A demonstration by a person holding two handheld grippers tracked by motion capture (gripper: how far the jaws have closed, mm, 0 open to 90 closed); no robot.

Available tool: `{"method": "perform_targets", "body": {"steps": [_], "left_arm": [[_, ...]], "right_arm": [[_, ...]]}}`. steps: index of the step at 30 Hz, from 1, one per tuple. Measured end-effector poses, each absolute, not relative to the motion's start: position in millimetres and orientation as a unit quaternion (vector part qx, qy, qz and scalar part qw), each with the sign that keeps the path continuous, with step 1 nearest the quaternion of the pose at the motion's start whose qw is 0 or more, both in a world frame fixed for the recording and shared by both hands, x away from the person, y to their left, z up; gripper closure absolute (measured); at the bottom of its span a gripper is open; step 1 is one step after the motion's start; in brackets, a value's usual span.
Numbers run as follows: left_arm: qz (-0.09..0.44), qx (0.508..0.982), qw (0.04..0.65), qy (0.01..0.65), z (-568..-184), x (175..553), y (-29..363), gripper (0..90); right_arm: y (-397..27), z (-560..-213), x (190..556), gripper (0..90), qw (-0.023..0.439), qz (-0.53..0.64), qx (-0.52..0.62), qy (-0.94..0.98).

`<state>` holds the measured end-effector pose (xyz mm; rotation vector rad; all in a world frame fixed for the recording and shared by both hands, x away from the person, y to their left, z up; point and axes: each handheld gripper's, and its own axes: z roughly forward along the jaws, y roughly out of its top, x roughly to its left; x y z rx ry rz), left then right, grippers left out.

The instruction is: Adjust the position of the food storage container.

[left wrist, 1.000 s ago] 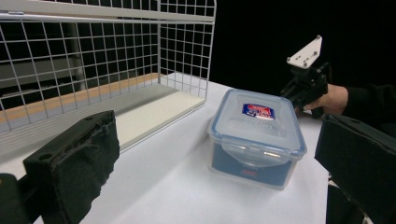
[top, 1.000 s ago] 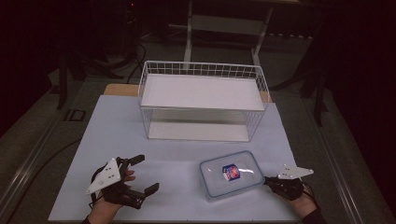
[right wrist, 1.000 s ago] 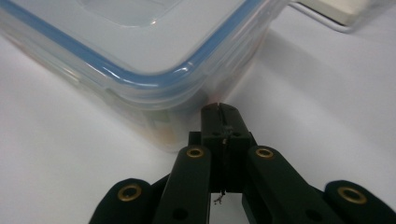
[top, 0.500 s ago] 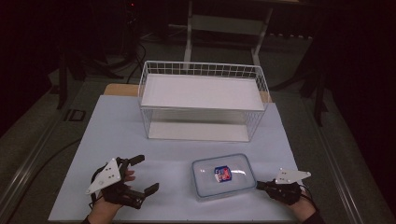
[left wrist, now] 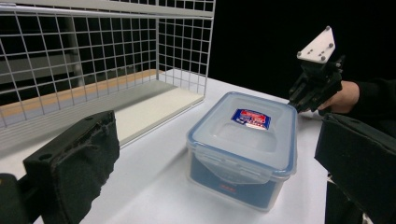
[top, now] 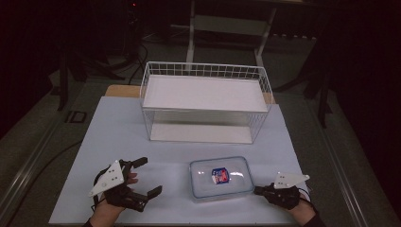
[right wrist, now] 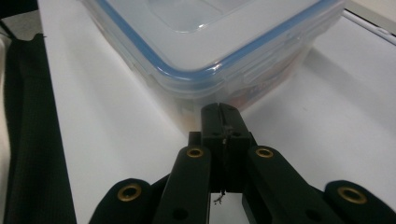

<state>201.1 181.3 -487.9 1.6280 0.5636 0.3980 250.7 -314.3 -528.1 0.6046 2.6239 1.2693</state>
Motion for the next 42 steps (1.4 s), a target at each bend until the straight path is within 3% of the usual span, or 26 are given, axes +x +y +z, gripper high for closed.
{"method": "perform_targets", "body": {"steps": [23,33,34,39,42], "left_arm": [[0.169,0.718,0.629,0.246,-489,202,180,0.0],[0.162,0.72,0.624,0.257,-489,204,181,0.0],[0.162,0.721,0.621,0.26,-489,205,181,0.0],[0.151,0.722,0.615,0.278,-485,206,180,0.0],[0.152,0.727,0.607,0.282,-482,206,176,0.0]], "right_arm": [[-259,-529,270,90.0,0.058,0.417,0.143,0.896],[-274,-518,268,88.9,0.08,0.426,0.164,0.886],[-279,-510,265,80.8,0.09,0.436,0.171,0.879],[-287,-483,251,64.8,0.123,0.478,0.188,0.849],[-286,-472,246,41.6,0.131,0.499,0.2,0.833]]}}
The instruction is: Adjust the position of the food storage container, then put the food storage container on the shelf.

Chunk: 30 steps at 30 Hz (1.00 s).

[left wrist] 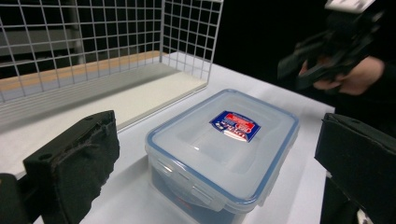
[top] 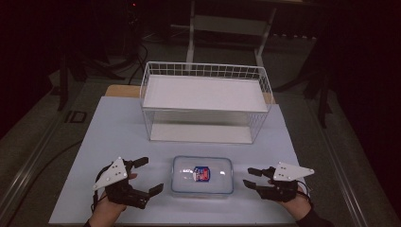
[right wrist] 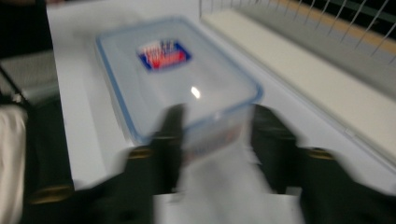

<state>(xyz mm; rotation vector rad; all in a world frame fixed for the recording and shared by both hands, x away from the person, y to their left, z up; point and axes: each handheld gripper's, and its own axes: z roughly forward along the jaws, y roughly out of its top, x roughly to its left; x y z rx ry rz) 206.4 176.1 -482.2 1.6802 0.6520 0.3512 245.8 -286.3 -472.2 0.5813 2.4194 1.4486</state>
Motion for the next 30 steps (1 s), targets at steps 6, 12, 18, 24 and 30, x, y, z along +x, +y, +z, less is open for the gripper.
{"method": "perform_targets", "body": {"steps": [6,12,18,24,30], "left_arm": [[0.128,0.735,0.599,0.291,-471,213,168,0.0],[0.114,0.736,0.591,0.31,-461,221,161,0.0],[0.085,0.743,0.578,0.327,-457,232,155,0.0],[0.067,0.76,0.549,0.341,-455,243,146,0.0],[-0.014,0.755,0.53,0.386,-467,257,140,0.0]], "right_arm": [[-286,-451,236,11.2,0.132,0.548,0.217,0.797],[-284,-437,226,10.8,0.206,0.553,0.223,0.776],[-285,-424,219,14.6,0.248,0.564,0.251,0.747],[-288,-423,226,16.0,0.2,0.56,0.276,0.755],[-283,-433,229,12.9,0.169,0.55,0.301,0.76]]}}
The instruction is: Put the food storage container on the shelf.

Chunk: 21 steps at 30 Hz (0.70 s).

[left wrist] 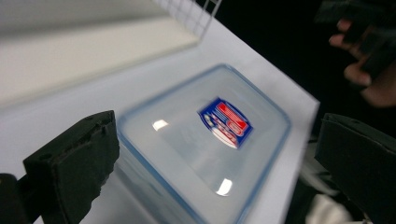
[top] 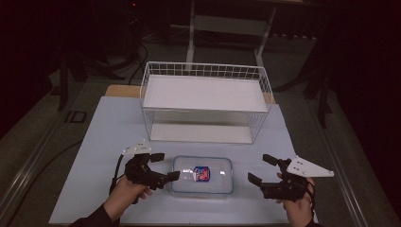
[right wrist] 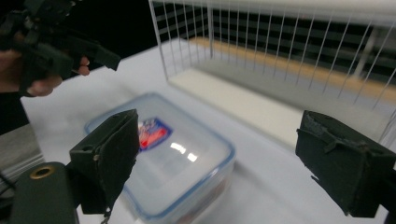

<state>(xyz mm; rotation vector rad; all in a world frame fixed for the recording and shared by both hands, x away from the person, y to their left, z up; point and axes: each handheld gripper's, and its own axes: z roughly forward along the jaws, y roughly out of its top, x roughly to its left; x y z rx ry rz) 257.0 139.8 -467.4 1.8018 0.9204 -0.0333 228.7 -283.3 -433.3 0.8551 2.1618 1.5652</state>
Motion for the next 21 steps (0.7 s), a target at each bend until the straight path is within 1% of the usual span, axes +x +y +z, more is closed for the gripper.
{"method": "perform_targets", "body": {"steps": [3,5,8,11,13,17,18,19,21], "left_arm": [[-0.041,0.752,0.506,0.419,-477,264,138,0.0],[-0.071,0.75,0.489,0.44,-485,269,138,0.0],[-0.107,0.743,0.466,0.467,-495,273,140,0.0],[-0.141,0.725,0.454,0.497,-503,279,144,0.0],[-0.171,0.715,0.45,0.508,-508,283,146,0.0],[-0.208,0.704,0.437,0.519,-518,289,149,0.2],[-0.208,0.704,0.437,0.519,-518,289,149,2.4],[-0.23,0.697,0.432,0.525,-524,292,149,4.2],[-0.236,0.691,0.43,0.531,-528,294,150,8.8]], "right_arm": [[-278,-439,230,11.2,0.144,0.536,0.316,0.77],[-274,-442,230,10.7,0.124,0.531,0.328,0.772],[-268,-445,230,10.4,0.115,0.521,0.351,0.77],[-263,-446,233,10.1,0.11,0.514,0.358,0.772],[-261,-447,235,10.1,0.1,0.512,0.363,0.772],[-257,-452,237,10.8,0.071,0.505,0.371,0.776],[-257,-452,237,10.8,0.071,0.505,0.371,0.776],[-255,-455,240,10.8,0.057,0.498,0.374,0.78],[-255,-456,241,10.8,0.055,0.494,0.378,0.781]]}}
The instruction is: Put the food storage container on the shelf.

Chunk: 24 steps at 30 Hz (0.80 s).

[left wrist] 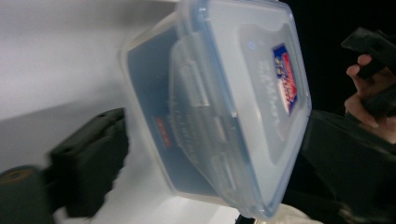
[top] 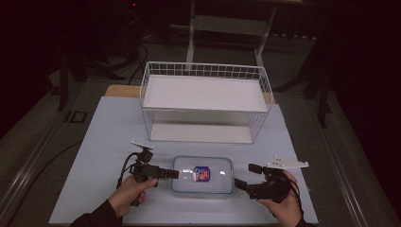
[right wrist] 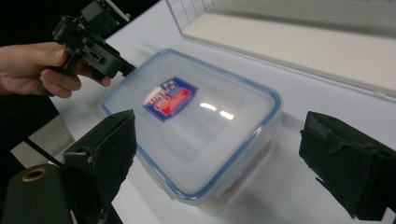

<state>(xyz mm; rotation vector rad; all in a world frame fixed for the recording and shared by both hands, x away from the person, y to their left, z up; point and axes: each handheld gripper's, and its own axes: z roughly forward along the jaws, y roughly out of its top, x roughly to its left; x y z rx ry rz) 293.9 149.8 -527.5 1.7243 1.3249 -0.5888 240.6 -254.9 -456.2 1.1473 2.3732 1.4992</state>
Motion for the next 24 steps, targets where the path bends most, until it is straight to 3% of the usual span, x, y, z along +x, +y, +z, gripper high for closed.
{"method": "perform_targets", "body": {"steps": [3,5,9,13,18,24], "left_arm": [[-0.253,0.682,0.429,0.535,-531,297,151,22.2],[-0.265,0.68,0.43,0.531,-534,298,152,36.6],[-0.268,0.687,0.435,0.517,-532,296,153,46.3],[-0.269,0.684,0.448,0.509,-533,293,155,48.9],[-0.251,0.699,0.46,0.486,-527,282,157,52.9],[-0.233,0.712,0.467,0.469,-522,269,156,55.4]], "right_arm": [[-255,-459,243,10.9,0.044,0.488,0.385,0.782],[-255,-461,244,13.1,0.037,0.483,0.39,0.783],[-255,-464,247,16.2,0.022,0.475,0.407,0.78],[-255,-470,251,22.7,-0.006,0.464,0.431,0.774],[-257,-481,260,21.9,-0.045,0.461,0.457,0.759],[-255,-498,266,28.7,-0.096,0.453,0.476,0.748]]}}
